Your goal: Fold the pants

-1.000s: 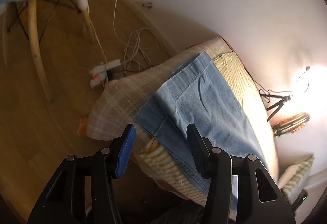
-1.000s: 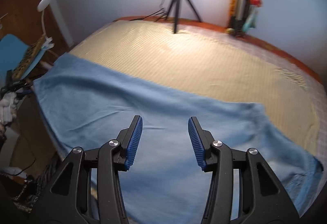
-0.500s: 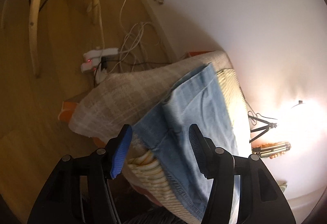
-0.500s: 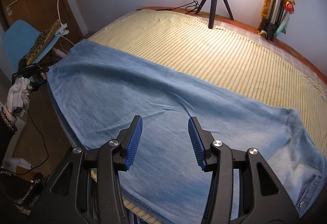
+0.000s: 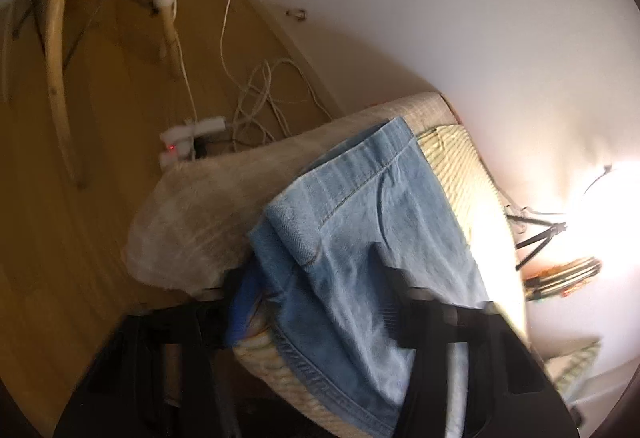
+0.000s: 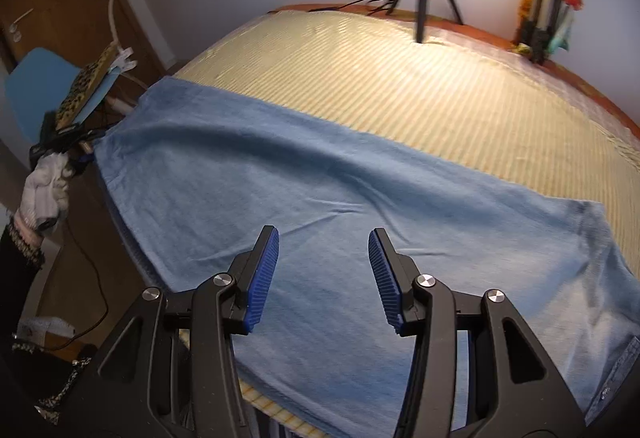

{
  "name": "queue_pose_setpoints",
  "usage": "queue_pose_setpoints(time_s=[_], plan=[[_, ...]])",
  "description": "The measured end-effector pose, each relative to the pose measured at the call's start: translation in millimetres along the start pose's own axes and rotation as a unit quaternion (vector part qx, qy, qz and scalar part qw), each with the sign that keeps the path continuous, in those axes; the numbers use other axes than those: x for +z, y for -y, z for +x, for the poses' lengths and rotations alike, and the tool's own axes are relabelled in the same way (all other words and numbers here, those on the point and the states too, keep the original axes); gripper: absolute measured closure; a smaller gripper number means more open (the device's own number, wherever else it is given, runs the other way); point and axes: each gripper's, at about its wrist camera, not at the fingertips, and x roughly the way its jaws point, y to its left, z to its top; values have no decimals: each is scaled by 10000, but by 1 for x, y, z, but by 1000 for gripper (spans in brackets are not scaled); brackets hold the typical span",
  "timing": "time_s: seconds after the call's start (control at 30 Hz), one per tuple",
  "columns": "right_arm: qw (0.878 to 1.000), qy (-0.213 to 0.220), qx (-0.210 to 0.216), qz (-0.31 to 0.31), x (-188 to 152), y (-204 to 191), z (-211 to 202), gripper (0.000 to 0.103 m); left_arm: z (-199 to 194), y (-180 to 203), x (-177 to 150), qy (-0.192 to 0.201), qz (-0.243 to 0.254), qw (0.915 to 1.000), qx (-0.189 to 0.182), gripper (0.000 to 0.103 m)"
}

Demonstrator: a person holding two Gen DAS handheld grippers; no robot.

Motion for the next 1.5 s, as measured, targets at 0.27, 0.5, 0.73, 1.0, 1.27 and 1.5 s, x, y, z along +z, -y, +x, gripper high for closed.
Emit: queue_pose_setpoints(time_s=[0.27,0.5,0.73,1.0,1.27,1.5], plan=[[9890,-476,845,-1119,-4,-77,29,54,-6,1,0,325,156,9993,56,89],[9593,-919,1302,-2333,-4,-163,72,55,-11,-4,1,285,60,9995,-106,89],[9424,-1119,1080,-2961,-8,-198,109,82,-12,0,2,261,107,9994,-214,89],[9353,-1174,1463,-3000,1,-204,89,99,-8,-4,-1,287,94,9993,-197,89],[9370,-1350,1166,-3005,4,-214,106,72,-6,-15,-4,291,75,9993,-220,89],[9475,-1070,1507,-2609,22,-212,98,62,-6,-16,-6,364,-35,9988,-319,90]])
